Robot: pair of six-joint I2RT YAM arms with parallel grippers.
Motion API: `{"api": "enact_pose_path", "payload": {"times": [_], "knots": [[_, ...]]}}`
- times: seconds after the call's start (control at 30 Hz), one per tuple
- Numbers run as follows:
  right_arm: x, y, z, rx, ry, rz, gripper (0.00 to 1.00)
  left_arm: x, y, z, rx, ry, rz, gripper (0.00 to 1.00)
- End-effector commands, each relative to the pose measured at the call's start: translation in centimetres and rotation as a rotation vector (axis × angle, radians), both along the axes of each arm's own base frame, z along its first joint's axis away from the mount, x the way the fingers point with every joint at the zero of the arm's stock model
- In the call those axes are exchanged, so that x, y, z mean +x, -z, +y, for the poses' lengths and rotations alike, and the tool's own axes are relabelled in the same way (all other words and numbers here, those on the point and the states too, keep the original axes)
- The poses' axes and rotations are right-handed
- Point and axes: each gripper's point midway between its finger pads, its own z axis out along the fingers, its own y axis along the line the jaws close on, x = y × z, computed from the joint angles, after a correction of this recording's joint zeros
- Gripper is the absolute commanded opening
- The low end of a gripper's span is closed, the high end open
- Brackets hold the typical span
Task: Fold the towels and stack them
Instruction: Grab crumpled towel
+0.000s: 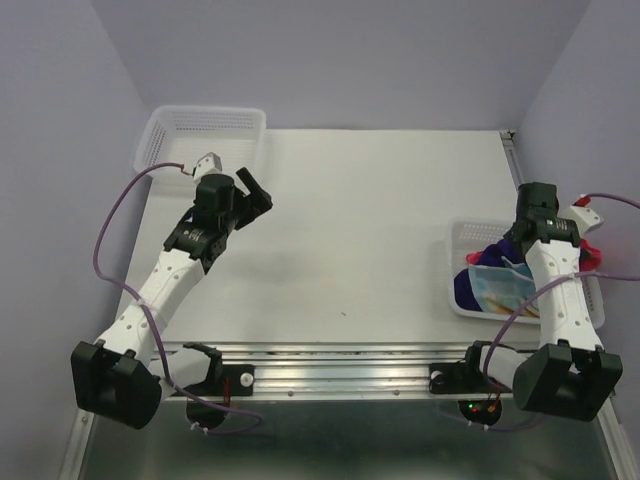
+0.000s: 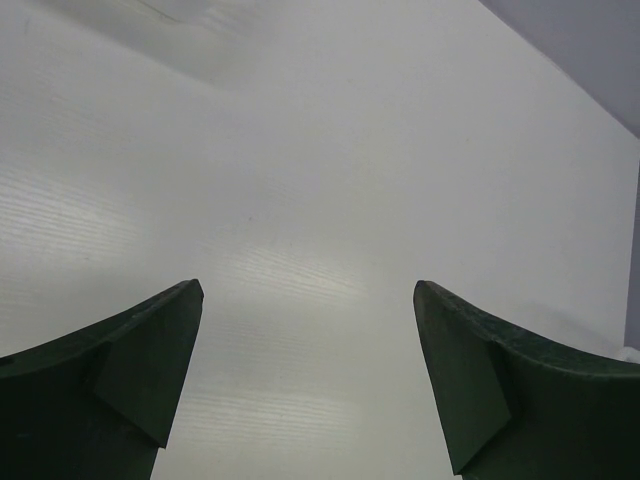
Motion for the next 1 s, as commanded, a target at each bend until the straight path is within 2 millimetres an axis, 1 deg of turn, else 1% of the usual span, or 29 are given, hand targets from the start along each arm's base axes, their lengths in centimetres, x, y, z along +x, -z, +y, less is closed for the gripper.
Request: {"api": "enact_pose_path", "payload": {"times": [0.0,0.1,0.17,0.27,0.33,0.4,0.47,0.53,0.57,0.63,0.7,0.73,0.77,0.87,0.9,0.93,0.97], "knots": [[0.8,2.1,-1.1,0.027,-0.008,0.020,1.00,0.8,-3.1,-0.3,-0.010,-0.004,-0.071,0.99],[1.6,3.0,-1.5,0.038,0.004,0.007,1.00,0.7,-3.1,-0.2,-0.004,-0.014,-0.069,0.99],[2.9,3.1,-1.5,0.052,-0.003,-0.046,1.00,0.7,-3.2,-0.1,-0.003,-0.020,-0.073,0.99],[4.2,3.2,-1.5,0.070,-0.006,-0.093,1.00,0.8,-2.8,-0.1,0.003,-0.023,-0.065,0.99],[4.5,3.2,-1.9,0.058,0.017,-0.114,1.00,0.9,-2.8,0.0,0.012,-0.026,-0.064,0.99],[4.5,3.5,-2.2,0.053,0.029,-0.116,0.95,1.0,-2.7,0.2,0.018,-0.035,-0.064,0.99],[3.9,3.9,-2.7,0.037,0.062,-0.092,0.90,1.1,-2.5,0.4,0.025,-0.046,-0.060,0.99],[3.4,4.2,-3.1,0.024,0.100,-0.070,0.90,1.4,-2.5,0.3,0.032,-0.045,-0.056,0.99],[2.8,4.4,-3.0,0.027,0.113,-0.047,0.91,1.4,-2.3,0.3,0.033,-0.045,-0.052,0.99],[2.5,4.7,-3.1,0.025,0.124,-0.046,0.92,1.8,-2.2,0.2,0.037,-0.041,-0.046,0.99],[2.2,4.7,-3.1,0.027,0.132,-0.064,0.92,1.9,-1.9,-0.1,0.042,-0.029,-0.035,0.99],[1.9,4.3,-3.4,0.024,0.146,-0.078,0.92,2.1,-1.8,-0.2,0.044,-0.027,-0.029,0.99],[1.6,4.4,-3.5,0.024,0.156,-0.078,0.88,2.2,-1.7,-0.3,0.044,-0.023,-0.027,0.99],[0.6,4.2,-4.1,0.009,0.185,-0.071,0.82,2.4,-1.5,-0.4,0.044,-0.024,-0.020,0.99],[0.2,4.1,-4.2,0.003,0.194,-0.066,0.77,2.4,-1.7,-0.4,0.043,-0.024,-0.023,0.99],[-0.6,4.4,-4.6,-0.001,0.223,-0.048,0.72,2.4,-1.8,-0.3,0.048,-0.023,-0.025,0.99],[-0.8,4.7,-4.6,0.003,0.232,-0.046,0.72,2.5,-2.1,-0.2,0.054,-0.031,-0.032,0.99]]}}
